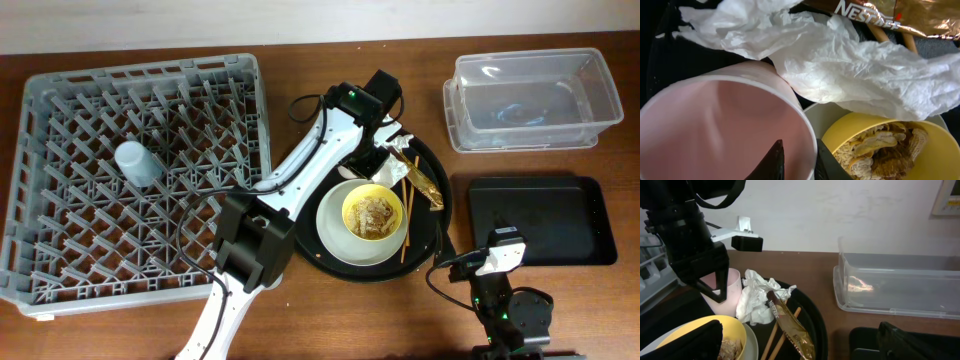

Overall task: Sort waste into correct bins and load items into the dishwasher rack
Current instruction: 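Move the left gripper back to the tray and grasp the pink cup, then lift the pink cup and carry it over the dish rack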

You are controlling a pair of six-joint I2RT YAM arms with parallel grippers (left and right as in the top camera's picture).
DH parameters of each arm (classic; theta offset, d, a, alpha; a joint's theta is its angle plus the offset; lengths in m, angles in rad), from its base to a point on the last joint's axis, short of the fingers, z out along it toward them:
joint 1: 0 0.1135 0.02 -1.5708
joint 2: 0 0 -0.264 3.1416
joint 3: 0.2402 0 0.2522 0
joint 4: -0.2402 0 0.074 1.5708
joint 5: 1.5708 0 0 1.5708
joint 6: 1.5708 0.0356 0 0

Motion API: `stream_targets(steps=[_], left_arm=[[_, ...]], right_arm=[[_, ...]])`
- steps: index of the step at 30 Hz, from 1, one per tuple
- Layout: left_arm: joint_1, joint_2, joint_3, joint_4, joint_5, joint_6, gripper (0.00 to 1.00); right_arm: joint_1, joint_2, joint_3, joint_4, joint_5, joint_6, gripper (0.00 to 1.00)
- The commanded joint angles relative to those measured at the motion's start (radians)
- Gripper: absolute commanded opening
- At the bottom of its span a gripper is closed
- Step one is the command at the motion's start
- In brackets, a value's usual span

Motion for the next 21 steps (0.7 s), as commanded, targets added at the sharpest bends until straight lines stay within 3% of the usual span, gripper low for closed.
stream_targets(steps=[1, 3, 9, 17, 21], left_arm=[[0.007, 0.01, -0.009, 0.002, 0.011, 0.013, 0.13], [0.007, 0.01, -0.006, 0.005, 0.011, 0.013, 0.0], [0.012, 0.006, 0.119, -0.061, 0.011, -0.032, 0.0], [0.118, 0.002, 0.593, -0.282, 0.006, -0.134, 0.0], [0.289, 0.002, 0.813, -0.391, 0.019, -0.294, 0.0]], right_arm=[[0.005, -0.008, -0.005, -0.006, 0.008, 0.0, 0.99], [0.005, -0.008, -0.005, -0.006, 0.008, 0.0, 0.98], [0.005, -0.008, -0.005, -0.006, 0.008, 0.0, 0.99], [0.005, -0.008, -0.005, -0.006, 0.008, 0.0, 0.99], [0.005, -0.008, -0.005, -0.006, 0.008, 0.0, 0.99]])
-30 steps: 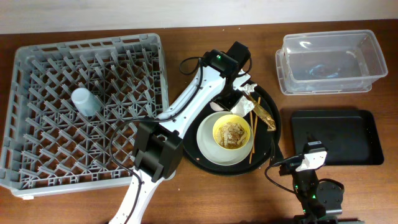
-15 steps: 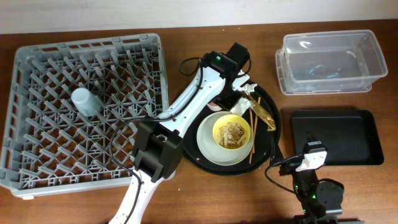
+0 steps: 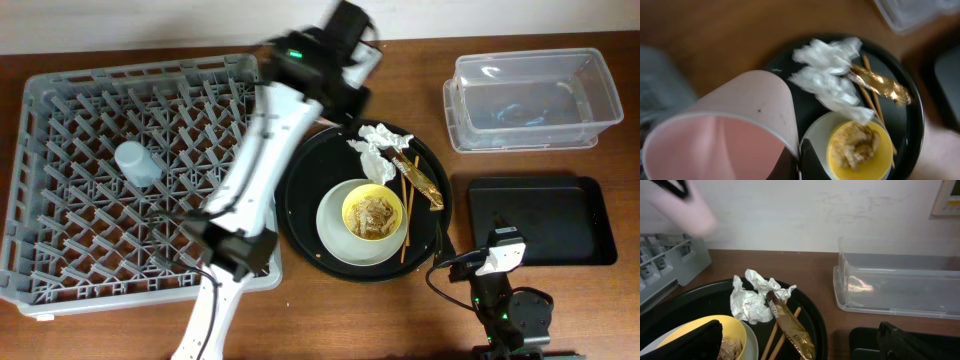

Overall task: Sort waste into correct bins and load items into the dishwasher rack
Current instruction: 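Lift the pink cup and carry it over the dish rack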

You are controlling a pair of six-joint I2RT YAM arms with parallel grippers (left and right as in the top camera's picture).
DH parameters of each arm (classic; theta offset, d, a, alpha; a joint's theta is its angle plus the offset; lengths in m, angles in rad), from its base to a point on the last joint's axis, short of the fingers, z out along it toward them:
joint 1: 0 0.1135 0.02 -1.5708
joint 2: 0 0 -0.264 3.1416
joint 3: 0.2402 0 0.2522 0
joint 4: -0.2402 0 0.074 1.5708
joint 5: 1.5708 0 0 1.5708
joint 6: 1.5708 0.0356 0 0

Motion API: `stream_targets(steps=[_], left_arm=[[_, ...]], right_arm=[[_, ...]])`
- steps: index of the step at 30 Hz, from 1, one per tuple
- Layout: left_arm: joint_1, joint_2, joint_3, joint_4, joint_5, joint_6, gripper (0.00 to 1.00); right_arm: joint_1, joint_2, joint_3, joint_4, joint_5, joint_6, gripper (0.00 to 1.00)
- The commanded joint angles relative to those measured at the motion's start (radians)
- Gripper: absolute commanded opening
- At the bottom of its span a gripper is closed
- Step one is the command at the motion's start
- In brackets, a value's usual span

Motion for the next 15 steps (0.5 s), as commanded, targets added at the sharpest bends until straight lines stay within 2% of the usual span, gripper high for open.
stream_targets(steps=[1, 4, 9, 12, 15], left_arm=[[0.198, -0.014, 0.165, -0.044, 0.067, -0.148, 0.0], [0.348, -0.026, 0.171, -0.044, 0.266, -0.196, 0.0], [0.57, -0.029, 0.159, -0.044, 0.587, -0.177, 0.0], [0.661, -0.054, 0.155, -0.044, 0.658, -0.126, 0.0], [0.713, -0.115, 0.123, -0.044, 0.658, -0.107, 0.0]], right_arm=[[0.005, -0.008, -0.005, -0.006, 0.009, 0.0, 0.99], [0.005, -0.008, -0.005, -0.006, 0.008, 0.0, 0.99], [0.005, -0.008, -0.005, -0.006, 0.009, 0.0, 0.99], [0.005, -0.008, -0.005, -0.006, 0.009, 0.0, 0.99], [0.005, -0.008, -0.005, -0.006, 0.008, 0.0, 0.99]])
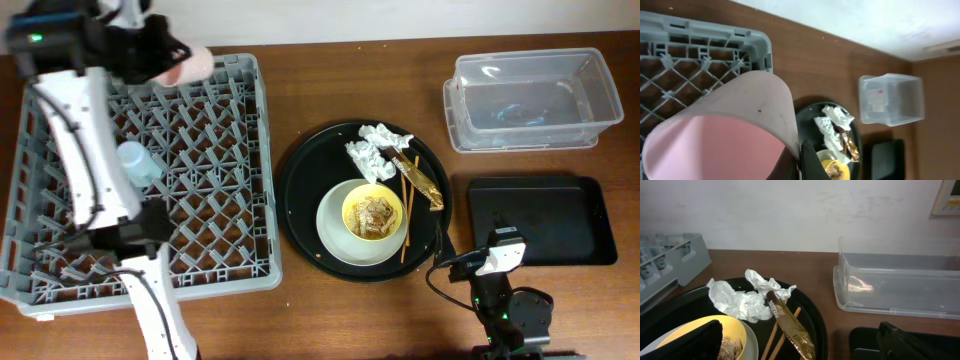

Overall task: Sort waste into correct bins and load items into the dishwasher rack
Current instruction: 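Lift the pink cup and carry it over the dish rack, then lower the pink cup into the rack and open the left gripper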

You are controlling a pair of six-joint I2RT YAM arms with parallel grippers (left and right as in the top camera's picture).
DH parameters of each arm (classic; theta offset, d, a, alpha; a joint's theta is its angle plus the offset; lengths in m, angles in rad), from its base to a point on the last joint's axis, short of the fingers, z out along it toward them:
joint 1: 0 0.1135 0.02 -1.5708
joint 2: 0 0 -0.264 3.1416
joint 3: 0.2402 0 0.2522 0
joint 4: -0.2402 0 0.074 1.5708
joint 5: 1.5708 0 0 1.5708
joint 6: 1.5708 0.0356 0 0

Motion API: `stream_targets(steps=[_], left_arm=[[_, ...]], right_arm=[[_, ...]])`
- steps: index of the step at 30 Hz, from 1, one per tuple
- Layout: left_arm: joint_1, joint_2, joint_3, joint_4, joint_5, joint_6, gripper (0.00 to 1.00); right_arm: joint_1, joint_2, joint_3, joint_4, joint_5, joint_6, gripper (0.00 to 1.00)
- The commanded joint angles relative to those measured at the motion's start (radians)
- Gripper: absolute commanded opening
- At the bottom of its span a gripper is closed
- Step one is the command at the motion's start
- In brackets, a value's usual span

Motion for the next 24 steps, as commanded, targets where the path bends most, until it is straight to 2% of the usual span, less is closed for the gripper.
stream_targets(steps=[1, 3, 7, 10, 12, 17, 24], left_arm=[[0.064, -0.131, -0.057, -0.002, 0.122, 0.059, 0.0], [0.076, -0.183, -0.118, -0.002, 0.116, 0.088, 0.0], [0.082, -0.402, -0.509, -0.002, -0.136, 0.106, 0.0], [0.104, -0.499, -0.77, 0.012, -0.156, 0.134, 0.0], [0.138, -0.526, -0.895, 0.055, -0.1, 0.166, 0.0], [0.284, -0.529, -1.237, 0.236, 0.309, 0.279, 0.0], [0.428, -0.529, -1.599, 0.534, 0.498, 0.282, 0.0]], right_arm=[[0.005, -0.008, -0.005, -0.006, 0.009, -0.001, 0.99], [0.005, -0.008, -0.005, -0.006, 0.009, -0.001, 0.99], [0.005, -0.008, -0.005, -0.006, 0.009, -0.001, 0.99], [0.005, -0.008, -0.005, -0.006, 0.009, -0.001, 0.99], [0.005, -0.008, -0.005, -0.006, 0.009, -0.001, 0.99], [0.005, -0.008, -0.005, -0.006, 0.009, -0.001, 0.99], [0.005, -0.008, -0.005, -0.006, 0.008, -0.001, 0.99]])
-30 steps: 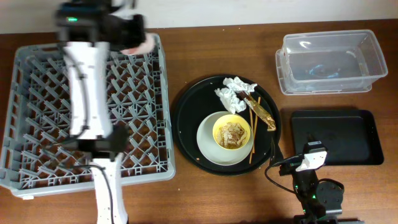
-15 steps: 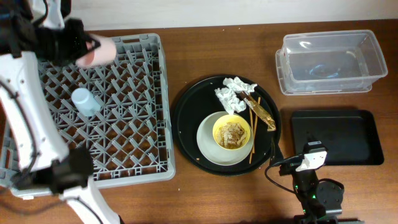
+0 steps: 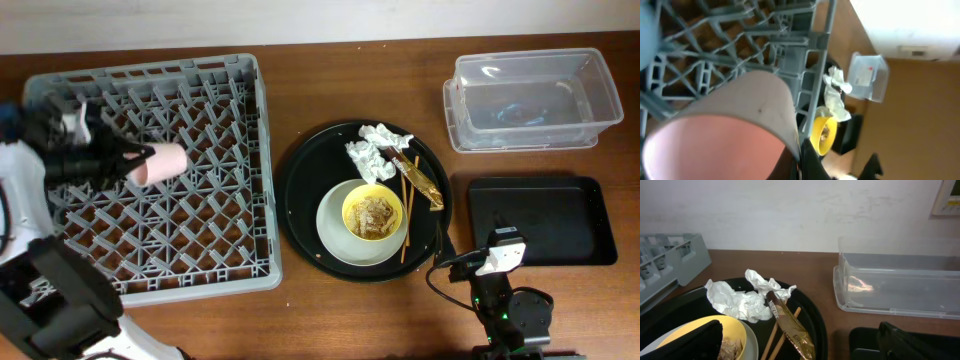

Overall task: Sort waste into correct bins and load items into the dishwasher rack
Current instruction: 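Lower the pink cup into the rack and open the left gripper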

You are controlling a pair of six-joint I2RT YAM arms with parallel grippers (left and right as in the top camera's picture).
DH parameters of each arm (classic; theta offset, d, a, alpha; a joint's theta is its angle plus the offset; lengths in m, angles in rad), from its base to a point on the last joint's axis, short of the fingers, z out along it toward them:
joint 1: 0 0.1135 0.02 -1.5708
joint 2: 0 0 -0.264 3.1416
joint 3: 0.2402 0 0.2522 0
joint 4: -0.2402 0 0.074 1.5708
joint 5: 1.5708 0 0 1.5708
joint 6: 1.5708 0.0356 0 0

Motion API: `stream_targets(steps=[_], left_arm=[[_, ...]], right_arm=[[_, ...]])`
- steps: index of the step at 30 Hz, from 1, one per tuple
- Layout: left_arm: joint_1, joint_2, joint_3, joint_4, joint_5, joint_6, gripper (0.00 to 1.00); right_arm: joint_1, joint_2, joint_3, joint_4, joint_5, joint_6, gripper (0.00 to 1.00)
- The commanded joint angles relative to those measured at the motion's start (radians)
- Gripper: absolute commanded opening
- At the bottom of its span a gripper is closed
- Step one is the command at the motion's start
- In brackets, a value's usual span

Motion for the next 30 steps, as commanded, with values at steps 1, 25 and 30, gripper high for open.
stream_targets(steps=[1, 25, 30], left_arm=[[0.071, -0.005, -0.162, 0.143, 0.215, 0.038, 0.0], [0.212, -0.004, -0.293, 0.22, -0.055, -0.054, 0.08], [0.218, -0.004, -0.293, 0.217, -0.123, -0.054, 0.24]], right_arm=[[0.005, -0.008, -0.005, -0.006, 0.009, 0.0, 0.99], [0.005, -0.008, -0.005, -0.006, 0.009, 0.0, 0.98], [0.005, -0.008, -0.005, -0.006, 0.009, 0.0, 0.99]])
